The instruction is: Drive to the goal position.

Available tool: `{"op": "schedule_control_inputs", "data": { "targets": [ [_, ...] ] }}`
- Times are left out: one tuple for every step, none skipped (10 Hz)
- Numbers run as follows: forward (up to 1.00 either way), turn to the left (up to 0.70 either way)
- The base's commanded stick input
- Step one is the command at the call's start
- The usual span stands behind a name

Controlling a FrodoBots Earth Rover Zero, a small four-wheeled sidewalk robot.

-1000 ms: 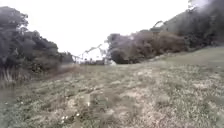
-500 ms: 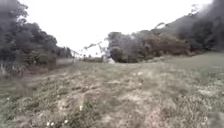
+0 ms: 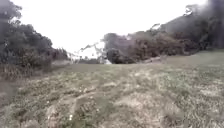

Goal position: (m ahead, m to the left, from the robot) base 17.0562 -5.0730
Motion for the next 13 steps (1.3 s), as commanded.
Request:
{"op": "schedule_control_inputs", "data": {
  "targets": [
    [0.5,0.01],
    [0.5,0.02],
    [0.5,0.03],
    [0.5,0.03],
    [0.5,0.03],
    [0.5,0.03],
    [0.5,0.03],
    [0.5,0.01],
    [0.5,0.03],
    [0.5,0.01],
    [0.5,0.02],
    [0.5,0.05],
    [0.5,0.11]
  ]
}}
